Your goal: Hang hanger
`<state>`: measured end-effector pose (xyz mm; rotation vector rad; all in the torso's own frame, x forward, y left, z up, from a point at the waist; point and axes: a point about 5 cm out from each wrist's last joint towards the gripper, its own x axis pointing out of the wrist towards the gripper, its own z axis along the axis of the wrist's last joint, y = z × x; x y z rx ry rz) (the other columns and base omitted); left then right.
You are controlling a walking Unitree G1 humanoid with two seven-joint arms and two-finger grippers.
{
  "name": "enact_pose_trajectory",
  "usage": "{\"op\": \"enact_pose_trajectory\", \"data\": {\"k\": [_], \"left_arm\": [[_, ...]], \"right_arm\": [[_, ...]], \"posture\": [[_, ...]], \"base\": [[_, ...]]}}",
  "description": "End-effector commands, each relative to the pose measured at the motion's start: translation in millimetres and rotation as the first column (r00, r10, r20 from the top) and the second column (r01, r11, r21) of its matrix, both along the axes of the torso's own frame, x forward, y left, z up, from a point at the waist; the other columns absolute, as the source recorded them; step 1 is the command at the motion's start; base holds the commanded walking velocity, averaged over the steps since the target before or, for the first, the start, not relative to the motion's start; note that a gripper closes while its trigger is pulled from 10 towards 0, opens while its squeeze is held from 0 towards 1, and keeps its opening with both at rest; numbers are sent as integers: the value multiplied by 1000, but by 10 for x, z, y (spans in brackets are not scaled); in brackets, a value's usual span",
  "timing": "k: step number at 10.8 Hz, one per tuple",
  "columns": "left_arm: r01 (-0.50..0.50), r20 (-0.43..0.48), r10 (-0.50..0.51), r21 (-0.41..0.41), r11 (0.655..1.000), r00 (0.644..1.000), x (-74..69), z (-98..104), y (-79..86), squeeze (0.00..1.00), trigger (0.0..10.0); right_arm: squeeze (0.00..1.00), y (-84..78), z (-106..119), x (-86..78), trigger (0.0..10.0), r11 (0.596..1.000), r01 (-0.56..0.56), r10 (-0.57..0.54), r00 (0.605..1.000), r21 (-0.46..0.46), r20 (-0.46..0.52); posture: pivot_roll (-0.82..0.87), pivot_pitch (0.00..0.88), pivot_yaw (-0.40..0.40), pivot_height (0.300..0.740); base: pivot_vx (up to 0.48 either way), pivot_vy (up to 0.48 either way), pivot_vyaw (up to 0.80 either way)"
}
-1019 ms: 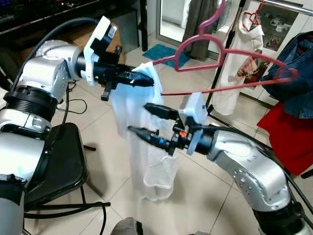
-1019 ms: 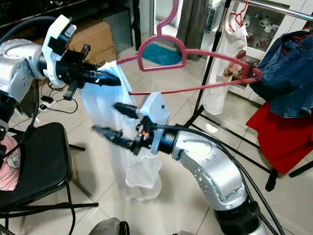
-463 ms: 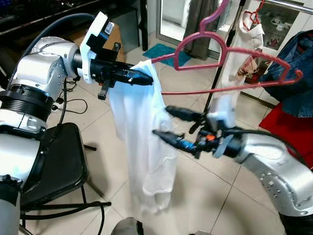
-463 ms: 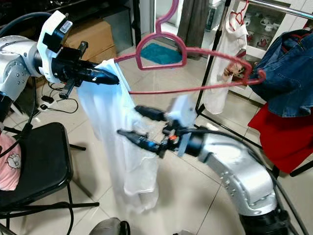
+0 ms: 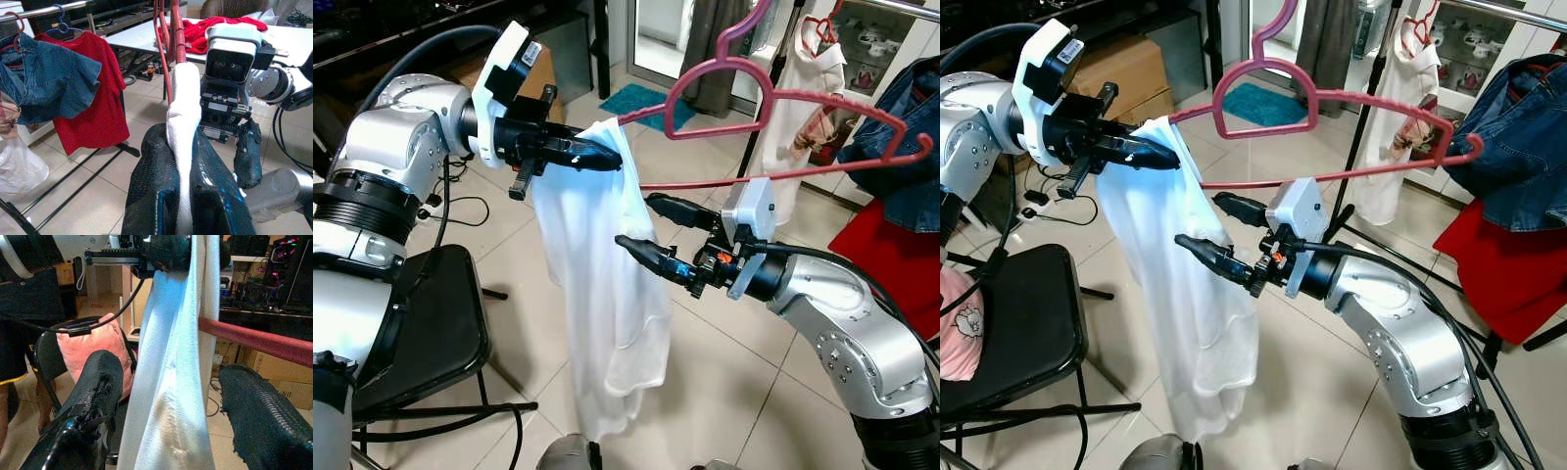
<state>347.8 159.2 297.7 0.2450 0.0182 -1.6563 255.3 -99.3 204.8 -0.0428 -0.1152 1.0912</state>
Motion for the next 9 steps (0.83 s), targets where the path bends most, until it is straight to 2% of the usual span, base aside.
{"op": "enact_pose_trajectory", "data": {"k": [1, 3, 5, 7, 9], "left_arm": [[9, 30, -9, 3, 1000, 1000, -23, 57, 14, 0, 0], [8, 42, -7, -13, 1000, 999, -2, 86, -12, 0, 0], [33, 45, -32, -19, 999, 998, -20, 100, -65, 0, 0], [37, 45, -36, -22, 999, 998, -26, 108, -67, 0, 0], [42, 46, -41, -23, 999, 998, -36, 112, -70, 0, 0]], "right_arm": [[0, 32, 16, -34, 10000, 999, -40, 40, 999, 17, 1], [0, 131, -48, -116, 10000, 994, -108, 109, 994, 6, -20], [0, 232, -162, -8, 10000, 999, -51, 51, 998, -8, -40], [0, 252, -202, 55, 10000, 999, -32, 32, 998, -4, -51], [0, 292, -307, 72, 10000, 998, -31, 28, 998, -57, -55]], "posture": [[26, 64, 71, 740], [25, 64, 73, 740], [26, 65, 76, 740], [29, 59, 75, 740], [28, 54, 71, 740]], "base": [[0, 0, 0], [0, 0, 0], [0, 0, 0], [0, 0, 0], [0, 0, 0]]}}
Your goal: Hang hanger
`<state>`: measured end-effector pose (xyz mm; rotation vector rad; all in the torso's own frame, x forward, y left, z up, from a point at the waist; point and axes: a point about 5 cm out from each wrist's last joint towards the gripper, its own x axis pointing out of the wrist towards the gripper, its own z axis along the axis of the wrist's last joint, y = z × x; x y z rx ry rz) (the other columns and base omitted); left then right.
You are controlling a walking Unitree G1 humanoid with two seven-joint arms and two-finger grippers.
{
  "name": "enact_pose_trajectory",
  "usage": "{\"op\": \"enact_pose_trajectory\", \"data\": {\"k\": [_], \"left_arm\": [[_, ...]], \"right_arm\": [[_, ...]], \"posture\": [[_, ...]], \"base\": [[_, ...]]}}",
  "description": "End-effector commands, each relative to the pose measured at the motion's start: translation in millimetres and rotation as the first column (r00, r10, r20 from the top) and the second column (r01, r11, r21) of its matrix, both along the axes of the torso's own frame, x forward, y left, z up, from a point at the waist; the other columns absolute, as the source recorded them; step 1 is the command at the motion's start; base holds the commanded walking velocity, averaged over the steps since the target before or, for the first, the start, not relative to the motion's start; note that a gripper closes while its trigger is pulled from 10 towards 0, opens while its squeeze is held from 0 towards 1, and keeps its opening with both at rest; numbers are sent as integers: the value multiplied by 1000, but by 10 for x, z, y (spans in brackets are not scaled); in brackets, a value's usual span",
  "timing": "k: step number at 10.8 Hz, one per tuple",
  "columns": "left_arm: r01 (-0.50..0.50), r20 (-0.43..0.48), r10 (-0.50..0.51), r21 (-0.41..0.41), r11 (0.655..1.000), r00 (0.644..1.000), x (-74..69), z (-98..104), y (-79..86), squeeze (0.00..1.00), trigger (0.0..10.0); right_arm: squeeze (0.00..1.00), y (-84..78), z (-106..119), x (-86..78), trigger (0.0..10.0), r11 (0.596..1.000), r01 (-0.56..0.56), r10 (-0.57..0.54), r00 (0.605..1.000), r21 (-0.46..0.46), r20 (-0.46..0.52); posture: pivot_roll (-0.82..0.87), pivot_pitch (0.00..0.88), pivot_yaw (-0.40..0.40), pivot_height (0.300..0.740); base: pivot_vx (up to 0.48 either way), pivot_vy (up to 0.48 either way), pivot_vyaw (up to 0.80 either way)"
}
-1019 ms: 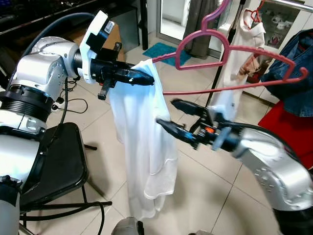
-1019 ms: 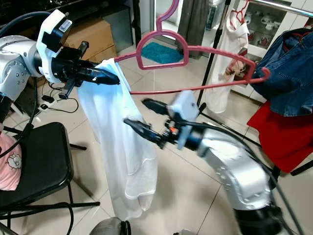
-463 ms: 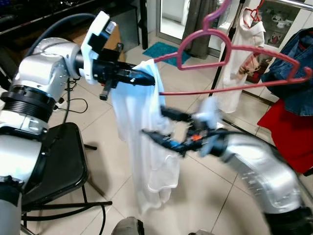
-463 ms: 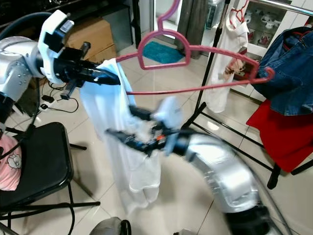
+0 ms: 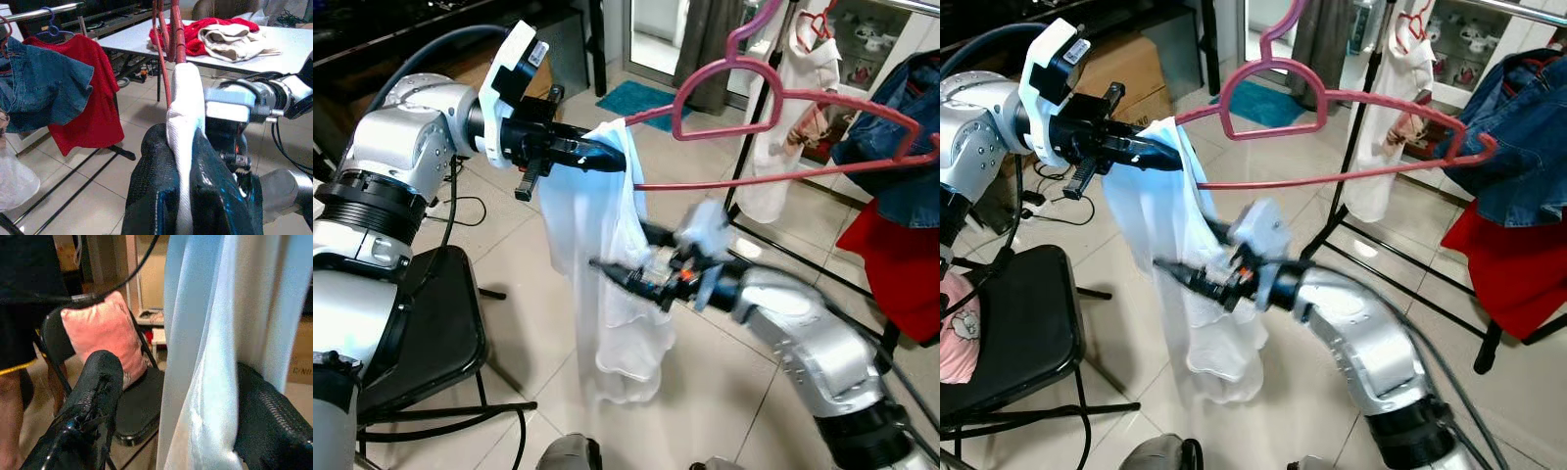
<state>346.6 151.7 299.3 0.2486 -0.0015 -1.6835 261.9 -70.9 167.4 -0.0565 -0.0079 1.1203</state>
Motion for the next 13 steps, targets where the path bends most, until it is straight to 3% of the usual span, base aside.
{"op": "enact_pose_trajectory", "data": {"k": [1, 3, 5, 7, 8, 13], "left_arm": [[15, 36, -14, -15, 1000, 999, -27, 102, 5, 0, 0], [10, 43, -9, -18, 1000, 999, -25, 127, 17, 0, 0], [0, 56, 1, -27, 1000, 998, -9, 161, 25, 0, 0], [-7, 64, 9, -27, 1000, 998, 2, 176, 33, 0, 0], [-19, 64, 21, -22, 1000, 998, 7, 155, 62, 0, 0], [-55, 48, 53, 32, 998, 997, -1, -23, 171, 0, 0]], "right_arm": [[0, 27, -10, 0, 10000, 1000, -14, 15, 1000, -17, 16], [0, 19, -190, -85, 10000, 994, -84, 81, 996, -75, -42], [0, -63, -531, -170, 10000, 975, -144, 119, 982, -167, -149], [0, -184, -726, -211, 1725, 970, -154, 107, 966, -187, -236], [0, -291, -802, -239, 0, 966, -152, 95, 961, -208, -261], [0, -704, -702, -239, 0, 972, -87, 29, 967, -220, -255]], "posture": [[28, 49, 68, 740], [27, 42, 66, 740], [23, 29, 66, 740], [23, 26, 65, 740], [23, 28, 62, 740], [15, 26, 56, 740]], "base": [[0, 0, 0], [0, 0, 0], [0, 0, 0], [0, 0, 0], [0, 0, 0], [0, 0, 0]]}}
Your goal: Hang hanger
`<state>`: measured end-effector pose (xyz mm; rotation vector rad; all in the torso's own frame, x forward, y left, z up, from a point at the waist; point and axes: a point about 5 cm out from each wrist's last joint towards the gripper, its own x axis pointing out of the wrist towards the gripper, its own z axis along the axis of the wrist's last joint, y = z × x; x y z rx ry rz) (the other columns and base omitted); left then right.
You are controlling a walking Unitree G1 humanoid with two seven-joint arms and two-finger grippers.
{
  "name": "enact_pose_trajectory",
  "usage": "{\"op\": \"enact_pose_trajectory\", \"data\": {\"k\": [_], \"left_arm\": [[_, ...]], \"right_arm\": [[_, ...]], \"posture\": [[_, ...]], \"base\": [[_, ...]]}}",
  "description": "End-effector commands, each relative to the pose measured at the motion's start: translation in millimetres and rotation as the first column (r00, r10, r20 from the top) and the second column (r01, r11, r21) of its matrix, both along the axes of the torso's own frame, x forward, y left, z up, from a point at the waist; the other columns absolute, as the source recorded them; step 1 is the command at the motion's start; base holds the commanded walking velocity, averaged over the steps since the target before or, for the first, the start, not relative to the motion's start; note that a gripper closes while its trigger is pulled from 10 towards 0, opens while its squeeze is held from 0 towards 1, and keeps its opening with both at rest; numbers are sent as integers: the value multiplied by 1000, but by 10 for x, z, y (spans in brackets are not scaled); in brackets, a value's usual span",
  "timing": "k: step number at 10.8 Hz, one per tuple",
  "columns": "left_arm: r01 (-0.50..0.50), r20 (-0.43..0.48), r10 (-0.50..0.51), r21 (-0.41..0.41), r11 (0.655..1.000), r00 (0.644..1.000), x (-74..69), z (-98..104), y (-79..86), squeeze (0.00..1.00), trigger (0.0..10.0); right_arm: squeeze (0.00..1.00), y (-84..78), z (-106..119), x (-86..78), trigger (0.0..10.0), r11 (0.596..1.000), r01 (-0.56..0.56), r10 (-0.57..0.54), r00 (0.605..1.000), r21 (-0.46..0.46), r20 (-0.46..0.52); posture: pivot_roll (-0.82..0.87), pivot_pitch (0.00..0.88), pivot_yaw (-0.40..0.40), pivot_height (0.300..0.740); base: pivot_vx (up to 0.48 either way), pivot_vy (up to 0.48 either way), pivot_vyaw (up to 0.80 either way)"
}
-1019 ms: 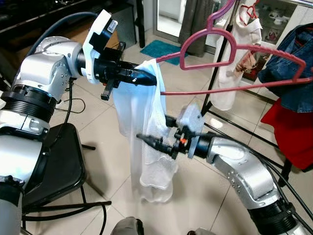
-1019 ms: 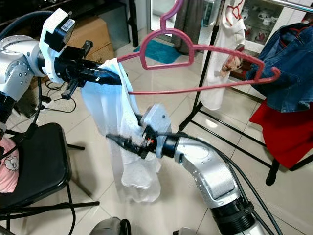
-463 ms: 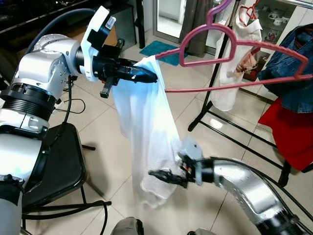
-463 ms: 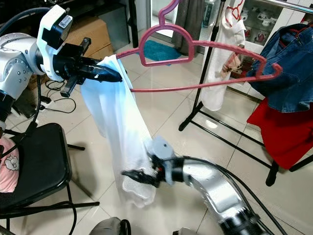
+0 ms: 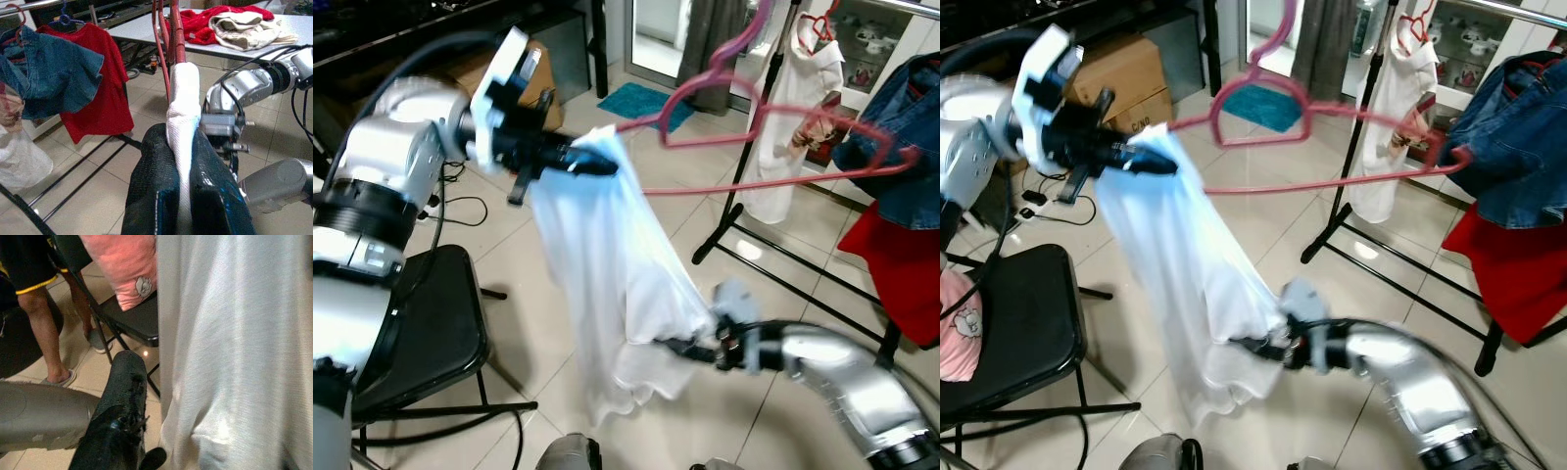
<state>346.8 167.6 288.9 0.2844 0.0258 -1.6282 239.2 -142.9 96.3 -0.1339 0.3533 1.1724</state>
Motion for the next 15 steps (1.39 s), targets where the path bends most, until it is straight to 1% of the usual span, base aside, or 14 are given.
{"op": "enact_pose_trajectory", "data": {"k": [1, 2, 4, 5, 6, 7, 9, 10, 11, 12, 13, 14, 15], "left_arm": [[-5, 29, 5, 8, 1000, 1000, -21, 59, 53, 0, 0], [-12, 29, 11, 11, 1000, 1000, -39, 62, 91, 0, 0], [-8, 28, 8, 4, 1000, 1000, -78, 69, 121, 0, 0], [-10, 24, 10, 2, 1000, 1000, -113, 58, 162, 0, 0], [-19, 14, 19, 3, 1000, 1000, -154, 47, 226, 0, 0], [-16, 9, 16, 5, 1000, 1000, -199, 47, 255, 0, 0], [-19, -1, 19, 12, 1000, 1000, -287, 20, 324, 0, 0], [-24, -7, 24, 19, 1000, 1000, -344, -6, 370, 0, 0], [-22, -18, 22, 34, 999, 1000, -423, -34, 411, 0, 0], [-22, -23, 24, 100, 995, 999, -532, -126, 461, 0, 0], [-28, -39, 34, 135, 990, 999, -607, -200, 492, 0, 0], [-35, -49, 43, 156, 987, 998, -637, -243, 511, 0, 0], [-71, -66, 89, 241, 968, 994, -719, -428, 586, 0, 0]], "right_arm": [[0, -69, 33, -19, 0, 1000, 6, -6, 1000, 11, -8], [0, -157, 58, -12, 0, 999, 27, -27, 1000, 18, -7], [0, -253, 117, 51, 0, 997, 77, -78, 997, 23, 10], [0, -378, 164, 118, 0, 989, 145, -145, 988, 5, 55], [0, -549, 217, 218, 0, 967, 254, -251, 960, -11, 124], [0, -654, 247, 262, 0, 950, 312, -306, 941, -18, 148], [0, -815, 324, 325, 0, 922, 385, -374, 907, -22, 194], [0, -901, 360, 373, 0, 902, 431, -416, 882, -23, 223], [0, -1002, 394, 428, 0, 874, 486, -463, 848, -30, 259], [0, -1131, 445, 488, 0, 832, 554, -525, 799, -21, 294], [0, -1212, 481, 517, 0, 807, 591, -559, 769, -11, 310], [0, -1243, 494, 527, 0, 798, 603, -569, 759, -12, 317], [0, -1324, 528, 570, 0, 770, 637, -595, 726, -13, 344]], "posture": [[17, 27, 58, 740], [20, 27, 56, 740], [20, 27, 56, 740], [19, 35, 55, 740], [19, 35, 55, 740], [24, 42, 51, 740], [29, 44, 49, 740], [32, 46, 50, 740], [33, 47, 50, 740], [39, 50, 46, 740], [40, 52, 45, 740], [41, 53, 43, 740], [40, 55, 42, 740]], "base": [[0, 0, 0], [0, 0, 0], [0, 0, 0], [0, 0, 0], [0, 0, 0], [0, 0, 0], [0, 0, 0], [0, 0, 0], [0, 0, 0], [0, 0, 0], [0, 0, 0], [0, 0, 0], [0, 0, 0]]}}
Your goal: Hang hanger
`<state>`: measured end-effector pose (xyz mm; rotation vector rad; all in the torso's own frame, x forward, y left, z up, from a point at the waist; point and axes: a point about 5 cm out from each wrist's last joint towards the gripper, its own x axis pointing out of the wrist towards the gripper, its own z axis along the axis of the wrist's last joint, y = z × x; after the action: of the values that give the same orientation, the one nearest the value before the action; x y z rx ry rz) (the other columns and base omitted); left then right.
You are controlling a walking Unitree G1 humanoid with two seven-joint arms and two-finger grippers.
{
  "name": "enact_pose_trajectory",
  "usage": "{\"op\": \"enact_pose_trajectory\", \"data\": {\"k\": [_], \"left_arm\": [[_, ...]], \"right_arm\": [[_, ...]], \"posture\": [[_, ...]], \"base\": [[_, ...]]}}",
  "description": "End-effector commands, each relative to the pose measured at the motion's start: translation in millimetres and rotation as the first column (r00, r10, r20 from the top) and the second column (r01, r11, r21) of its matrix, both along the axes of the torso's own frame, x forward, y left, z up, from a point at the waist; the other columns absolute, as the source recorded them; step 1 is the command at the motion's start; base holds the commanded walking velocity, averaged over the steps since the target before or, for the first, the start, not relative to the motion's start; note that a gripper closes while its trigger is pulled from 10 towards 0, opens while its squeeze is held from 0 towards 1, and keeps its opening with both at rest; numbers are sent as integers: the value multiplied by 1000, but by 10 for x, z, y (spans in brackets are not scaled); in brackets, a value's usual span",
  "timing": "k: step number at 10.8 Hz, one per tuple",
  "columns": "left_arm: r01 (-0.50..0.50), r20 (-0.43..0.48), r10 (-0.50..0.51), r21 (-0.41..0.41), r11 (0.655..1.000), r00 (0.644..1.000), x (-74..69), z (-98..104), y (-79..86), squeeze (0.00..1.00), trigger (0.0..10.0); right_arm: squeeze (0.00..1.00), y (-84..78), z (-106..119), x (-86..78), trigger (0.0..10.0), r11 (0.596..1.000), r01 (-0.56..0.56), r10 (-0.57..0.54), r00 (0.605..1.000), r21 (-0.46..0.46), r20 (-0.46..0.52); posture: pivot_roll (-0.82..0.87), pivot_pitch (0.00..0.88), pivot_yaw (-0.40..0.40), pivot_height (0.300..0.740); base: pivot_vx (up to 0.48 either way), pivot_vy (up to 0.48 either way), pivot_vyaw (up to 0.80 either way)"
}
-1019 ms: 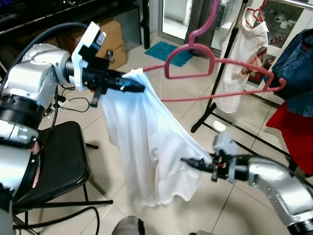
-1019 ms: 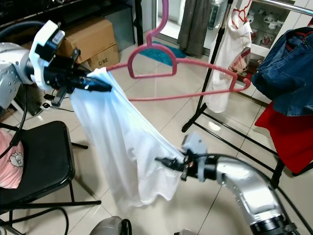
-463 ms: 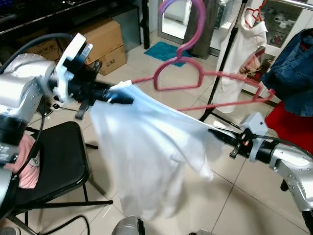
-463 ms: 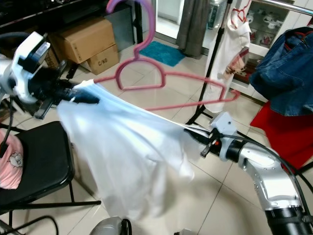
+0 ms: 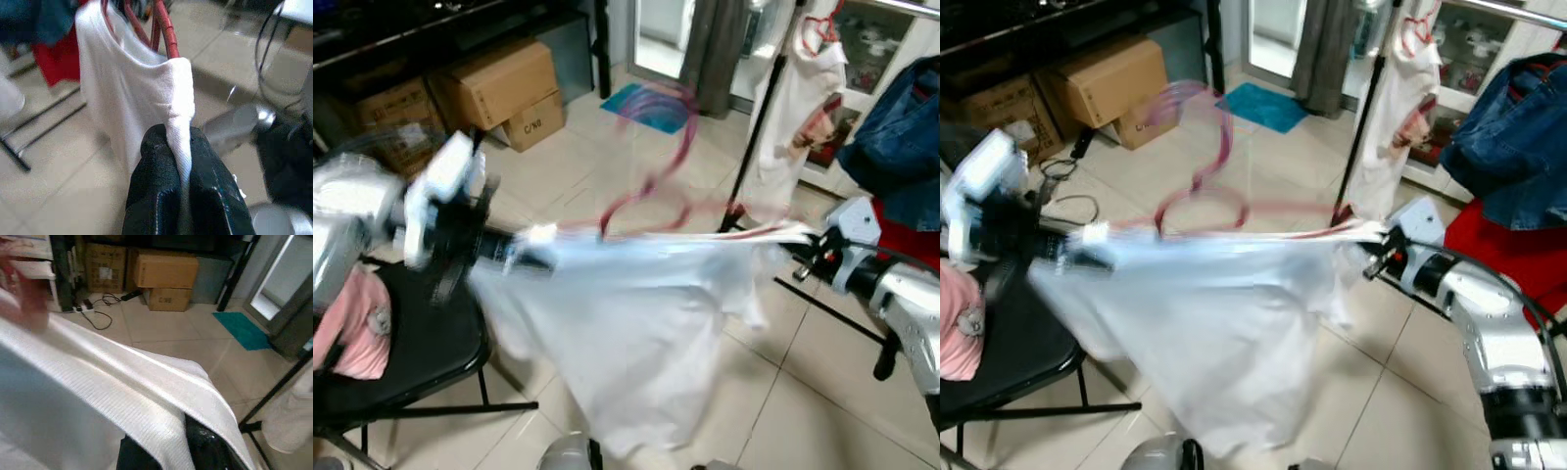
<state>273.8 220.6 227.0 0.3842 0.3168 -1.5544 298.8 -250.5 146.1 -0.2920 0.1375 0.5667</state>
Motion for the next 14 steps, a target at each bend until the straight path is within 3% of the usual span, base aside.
{"op": "enact_pose_trajectory", "data": {"k": [1, 4, 6, 8, 10, 11, 12, 14], "left_arm": [[-42, 51, 38, 82, 996, 998, -15, 41, 120, 0, 0], [-84, 82, 69, 198, 977, 994, -35, -146, 149, 0, 0], [-105, 125, 78, 228, 968, 989, 5, -210, 127, 0, 0], [-176, 220, 128, 217, 960, 967, 138, -249, 70, 0, 0], [-229, 305, 170, 170, 958, 937, 294, -222, -1, 0, 0], [-173, 302, 120, 154, 973, 946, 333, -200, -89, 0, 0], [-103, 281, 48, 187, 977, 959, 348, -227, -188, 0, 0], [-24, 257, -38, 234, 972, 966, 385, -309, -341, 0, 0]], "right_arm": [[0, -281, 73, 4, 0, 990, 144, -143, 989, -11, 26], [0, -276, 153, 20, 0, 991, 135, -136, 989, 21, 62], [0, -236, 196, 25, 0, 993, 113, -116, 990, 37, 84], [0, -123, 279, 7, 0, 997, 47, -53, 992, 61, 113], [0, 86, 342, -69, 0, 995, -100, 102, 990, -30, 101], [0, 226, 360, -118, 0, 973, -194, 203, 977, -126, 65], [0, 312, 387, -92, 0, 956, -219, 231, 972, -195, 41], [0, 464, 479, -50, 0, 943, -253, 266, 963, -219, 35]], "posture": [[40, 55, 42, 740], [43, 53, 42, 740], [41, 53, 46, 740], [42, 51, 44, 740], [37, 49, 42, 740], [33, 47, 40, 740], [30, 45, 41, 740], [28, 43, 43, 740]], "base": [[0, 0, 0], [0, 0, 0], [0, 0, 0], [0, 0, 0], [0, 0, 0], [0, 0, 0], [0, 0, 0], [0, 0, 0]]}}
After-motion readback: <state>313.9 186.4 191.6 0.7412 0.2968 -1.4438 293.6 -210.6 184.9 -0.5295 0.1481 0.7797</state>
